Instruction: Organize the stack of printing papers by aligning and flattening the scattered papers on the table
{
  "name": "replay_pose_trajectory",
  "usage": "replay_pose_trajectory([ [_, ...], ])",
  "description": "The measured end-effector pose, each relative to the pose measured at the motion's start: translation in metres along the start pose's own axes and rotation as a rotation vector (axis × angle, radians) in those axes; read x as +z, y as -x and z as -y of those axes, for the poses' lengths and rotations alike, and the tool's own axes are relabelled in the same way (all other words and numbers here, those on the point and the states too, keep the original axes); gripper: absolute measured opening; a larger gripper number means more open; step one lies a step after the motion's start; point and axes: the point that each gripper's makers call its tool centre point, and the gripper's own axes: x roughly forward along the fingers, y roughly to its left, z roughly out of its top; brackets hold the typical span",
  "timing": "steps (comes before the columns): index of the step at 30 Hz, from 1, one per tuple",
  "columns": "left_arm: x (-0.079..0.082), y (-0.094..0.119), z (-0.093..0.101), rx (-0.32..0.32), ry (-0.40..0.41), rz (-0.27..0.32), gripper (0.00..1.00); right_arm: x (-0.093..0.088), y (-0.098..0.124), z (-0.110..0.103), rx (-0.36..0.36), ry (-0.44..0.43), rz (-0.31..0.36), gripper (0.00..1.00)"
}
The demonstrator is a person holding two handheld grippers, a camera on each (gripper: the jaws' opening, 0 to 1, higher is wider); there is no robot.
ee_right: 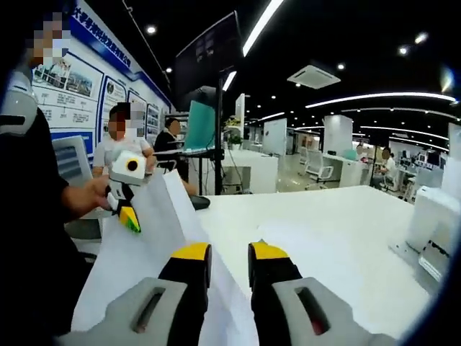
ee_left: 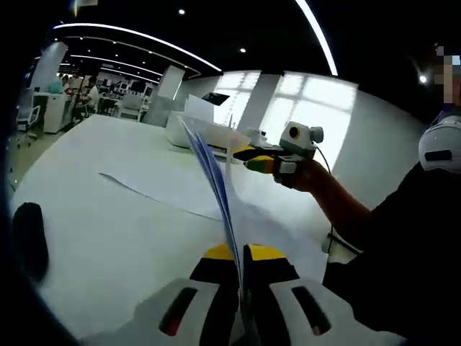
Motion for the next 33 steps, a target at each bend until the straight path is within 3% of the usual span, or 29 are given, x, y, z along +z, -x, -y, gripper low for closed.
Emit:
replay_pose_trajectory([
  [15, -0.005, 0.017, -0.004, 0.021, 0.002, -0.015, 0.07, -0.022, 0.044, 0.034, -0.196, -0.086, 0.033, 0.27],
  [24, -0.009, 0.022, -0.008, 0.013, 0.005, -0.035, 0.07, -0.046, 0.066, 0.062, -0.342, -0.134, 0.0, 0.37],
  [33, -0.007, 0.023, -0.013, 0.019, 0.026, -0.019, 0.07, -0.073, 0.066, 0.084, -0.411, -0.176, -0.055, 0.48],
])
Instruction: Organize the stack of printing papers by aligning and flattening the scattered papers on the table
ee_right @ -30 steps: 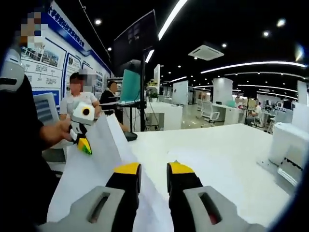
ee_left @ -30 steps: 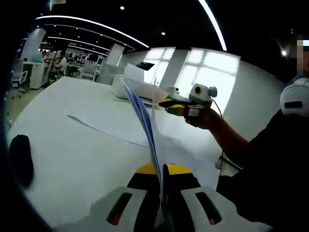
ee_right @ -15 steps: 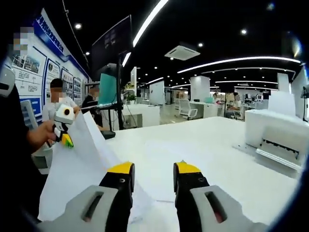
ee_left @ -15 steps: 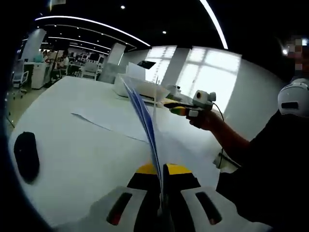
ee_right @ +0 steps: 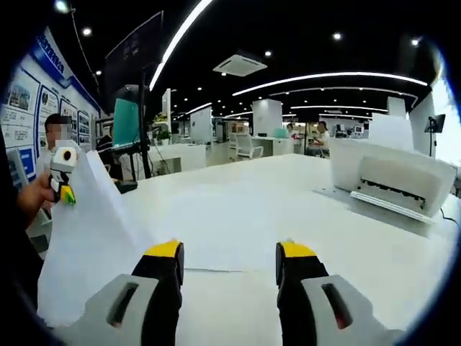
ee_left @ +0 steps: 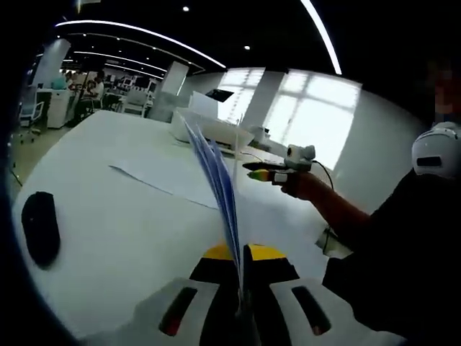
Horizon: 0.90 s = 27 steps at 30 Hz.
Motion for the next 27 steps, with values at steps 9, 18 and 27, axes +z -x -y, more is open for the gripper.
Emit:
replay_pose_trajectory([
  [9, 0.004, -0.006, 0.0, 0.008, 0.008, 0.005, 0.07, -0.013, -0.027, 0.029, -0.047, -0.024, -0.031, 0.51],
  [18, 0.005, -0.009, -0.001, 0.016, 0.016, 0.004, 0.07, -0.026, -0.043, 0.046, -0.102, 0.011, -0.058, 0.56],
  [27, 0.007, -0.012, -0.004, 0.02, 0.017, 0.008, 0.07, -0.032, -0.05, 0.039, -0.088, 0.032, -0.081, 0.6],
])
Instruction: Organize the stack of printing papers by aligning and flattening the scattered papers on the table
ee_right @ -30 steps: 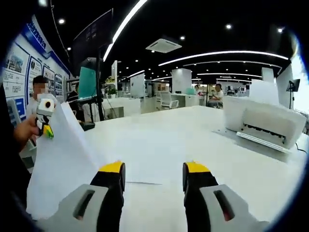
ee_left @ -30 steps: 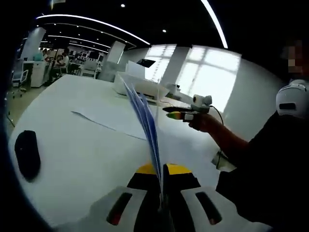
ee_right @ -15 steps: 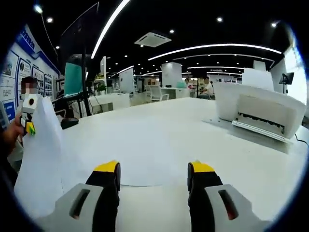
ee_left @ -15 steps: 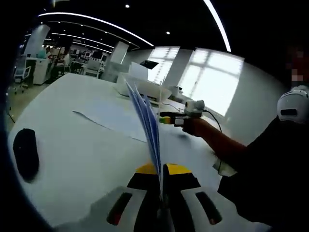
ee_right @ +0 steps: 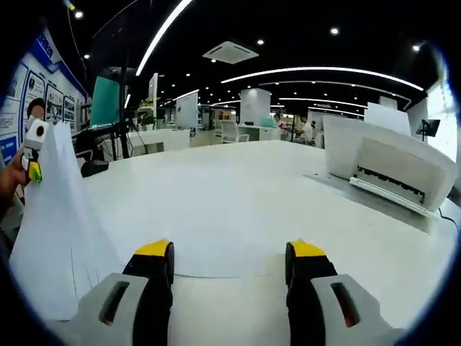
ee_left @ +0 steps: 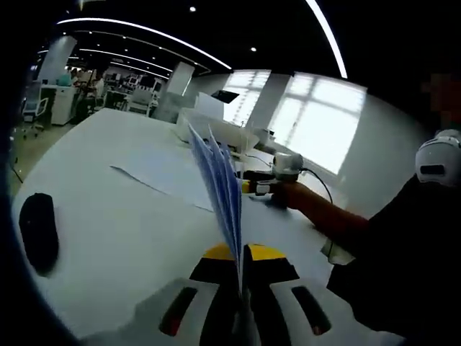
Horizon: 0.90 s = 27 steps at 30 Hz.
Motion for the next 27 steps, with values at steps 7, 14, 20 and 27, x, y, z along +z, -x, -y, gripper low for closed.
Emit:
replay_pose_trajectory([
  [7, 0.001, 0.0, 0.0, -0.001, -0.003, -0.002, 0.07, -0.004, -0.001, -0.004, 0.001, -0.019, -0.016, 0.56],
  [14, -0.001, -0.002, 0.0, -0.002, 0.001, -0.002, 0.07, -0.003, 0.0, -0.011, 0.01, -0.013, -0.007, 0.52],
  [20, -0.002, -0.002, 0.001, -0.005, 0.002, -0.003, 0.07, -0.003, 0.003, -0.021, 0.048, -0.016, -0.007, 0.31],
  [27, -0.003, -0.001, 0.002, -0.003, 0.002, -0.004, 0.07, -0.003, 0.004, -0.03, 0.088, -0.023, -0.011, 0.2],
])
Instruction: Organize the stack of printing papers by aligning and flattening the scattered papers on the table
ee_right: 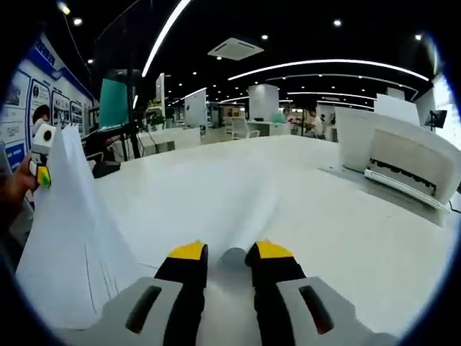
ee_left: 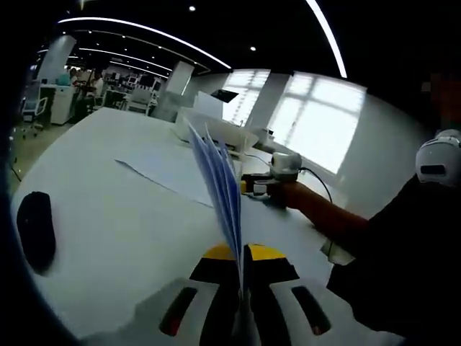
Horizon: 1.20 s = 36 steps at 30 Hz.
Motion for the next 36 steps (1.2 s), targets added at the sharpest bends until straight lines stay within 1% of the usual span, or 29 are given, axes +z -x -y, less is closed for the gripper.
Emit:
replay_pose_trajectory([
  [2, 0.0, 0.0, 0.0, 0.001, 0.001, 0.0, 0.07, 0.0, 0.0, -0.003, 0.01, -0.001, -0.001, 0.17],
  [3, 0.0, 0.0, 0.0, 0.001, 0.002, 0.0, 0.07, 0.0, 0.0, -0.004, 0.019, 0.002, -0.002, 0.13],
  [6, -0.001, 0.0, 0.0, 0.001, 0.001, -0.003, 0.07, -0.001, 0.0, -0.008, 0.04, -0.008, -0.006, 0.09],
  [9, -0.001, 0.0, 0.0, 0.001, 0.0, -0.002, 0.07, -0.002, 0.001, -0.011, 0.064, -0.011, -0.012, 0.02],
  [15, -0.001, 0.0, 0.0, 0.004, 0.001, -0.002, 0.07, -0.003, 0.002, -0.009, 0.058, -0.015, -0.015, 0.0],
  [19, -0.003, -0.001, -0.001, 0.009, 0.006, -0.004, 0.07, -0.003, 0.002, -0.009, 0.053, 0.0, -0.016, 0.0],
  [24, -0.004, -0.004, -0.004, 0.011, 0.01, -0.002, 0.07, -0.001, 0.005, -0.01, 0.045, 0.04, -0.005, 0.0],
  [26, -0.005, -0.005, -0.005, 0.013, 0.015, -0.002, 0.07, 0.001, 0.007, -0.008, 0.038, 0.044, 0.007, 0.0],
  [29, -0.005, -0.006, -0.003, 0.011, 0.017, -0.002, 0.07, 0.015, 0.014, -0.004, 0.03, 0.034, 0.082, 0.0],
  [32, -0.005, -0.007, -0.002, 0.012, 0.015, -0.004, 0.07, 0.026, 0.022, 0.002, 0.027, -0.024, 0.146, 0.0],
  [33, -0.004, -0.007, -0.001, 0.013, 0.014, -0.006, 0.07, 0.03, 0.025, 0.005, 0.022, -0.031, 0.165, 0.0],
  [35, -0.003, -0.008, 0.0, 0.014, 0.01, -0.005, 0.07, 0.036, 0.03, 0.007, 0.014, -0.025, 0.177, 0.0],
  [36, -0.002, -0.008, 0.001, 0.014, 0.009, -0.003, 0.07, 0.042, 0.033, 0.007, 0.008, -0.001, 0.194, 0.0],
])
